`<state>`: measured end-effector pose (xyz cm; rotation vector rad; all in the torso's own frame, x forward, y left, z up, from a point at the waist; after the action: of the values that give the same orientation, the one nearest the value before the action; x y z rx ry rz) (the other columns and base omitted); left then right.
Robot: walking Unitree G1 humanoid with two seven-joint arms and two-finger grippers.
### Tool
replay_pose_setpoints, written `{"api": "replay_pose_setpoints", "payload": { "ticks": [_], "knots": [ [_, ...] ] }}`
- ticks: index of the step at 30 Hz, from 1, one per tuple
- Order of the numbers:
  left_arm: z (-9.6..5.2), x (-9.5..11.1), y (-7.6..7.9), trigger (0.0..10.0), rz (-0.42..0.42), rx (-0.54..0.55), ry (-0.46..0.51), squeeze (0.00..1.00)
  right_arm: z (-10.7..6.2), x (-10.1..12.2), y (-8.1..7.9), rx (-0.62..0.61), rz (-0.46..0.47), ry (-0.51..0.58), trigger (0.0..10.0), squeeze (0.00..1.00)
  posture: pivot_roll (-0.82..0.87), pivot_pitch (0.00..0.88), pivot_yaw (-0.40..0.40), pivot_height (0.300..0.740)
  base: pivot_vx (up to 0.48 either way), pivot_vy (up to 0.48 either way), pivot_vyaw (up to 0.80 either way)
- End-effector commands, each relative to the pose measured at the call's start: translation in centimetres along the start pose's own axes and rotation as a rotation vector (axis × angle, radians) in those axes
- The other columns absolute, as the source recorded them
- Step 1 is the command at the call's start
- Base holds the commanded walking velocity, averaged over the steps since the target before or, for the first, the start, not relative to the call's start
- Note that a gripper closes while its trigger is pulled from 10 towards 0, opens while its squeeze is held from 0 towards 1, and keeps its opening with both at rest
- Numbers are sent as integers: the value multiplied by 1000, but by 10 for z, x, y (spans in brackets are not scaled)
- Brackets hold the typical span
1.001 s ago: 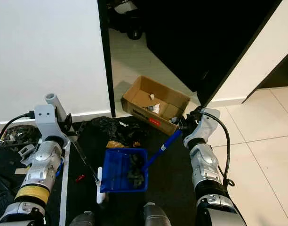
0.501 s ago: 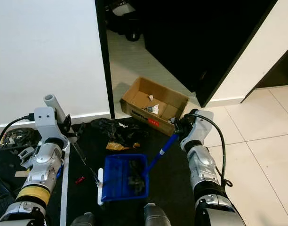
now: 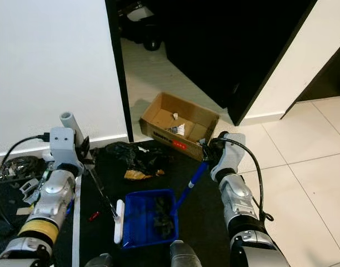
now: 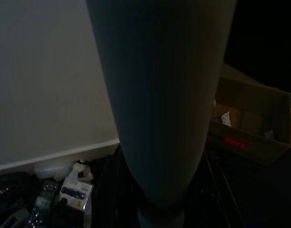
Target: Sweep floor
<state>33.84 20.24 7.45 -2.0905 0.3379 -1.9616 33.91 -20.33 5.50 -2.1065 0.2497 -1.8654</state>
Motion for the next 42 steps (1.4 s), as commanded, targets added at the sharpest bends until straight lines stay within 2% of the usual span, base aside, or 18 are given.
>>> {"api": "replay_pose_setpoints", "payload": {
  "ticks": [1, 13, 17, 20, 23, 37, 42],
  "knots": [
    [3, 7, -15, 10000, 76, 15, 24, 0, -3, 1, 6, -13, -5, 10, 10000, 0, -3, 76, -21, 740, 0, 0, 0],
    [1, 15, -27, 10000, 120, 24, 59, 0, -2, 8, 10, -21, -16, 28, 10000, 0, -2, 68, -24, 740, 0, 0, 0],
    [-1, 12, -27, 10000, 103, 22, 47, 0, -2, 9, 10, -23, -14, 32, 10000, 0, 1, 67, -25, 740, 0, 0, 0],
    [-4, 4, -21, 10000, 58, 18, 17, 0, 0, 9, 9, -22, -9, 38, 10000, 0, 1, 65, -23, 740, 0, 0, 0],
    [-9, -7, -13, 10000, 49, 7, -16, 0, 1, 9, 5, -14, -3, 50, 10000, 0, 1, 64, -19, 740, 0, 0, 0],
    [-12, -12, -13, 10000, 21, 14, -43, 0, 5, 13, -5, 6, -1, 110, 10000, 0, 7, 65, -22, 740, 0, 0, 0],
    [-11, -11, -8, 10000, -9, 9, -49, 0, 5, 14, -7, 16, -6, 116, 10000, 0, 9, 74, -25, 740, 0, 0, 0]
  ]
}}
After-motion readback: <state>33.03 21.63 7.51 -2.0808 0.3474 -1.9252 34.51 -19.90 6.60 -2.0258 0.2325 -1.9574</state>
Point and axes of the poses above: a point about 5 cm out from each wrist's last joint towards the gripper, its own z axis pointing out of the wrist towards the gripper, its own x axis along the axis of the wrist's last joint, y = z × x, the point moved 2 cm from there along z, pointing out of the wrist towards the gripper, and after that the axes turned 14 degrees about z, right-handed, at the moved point
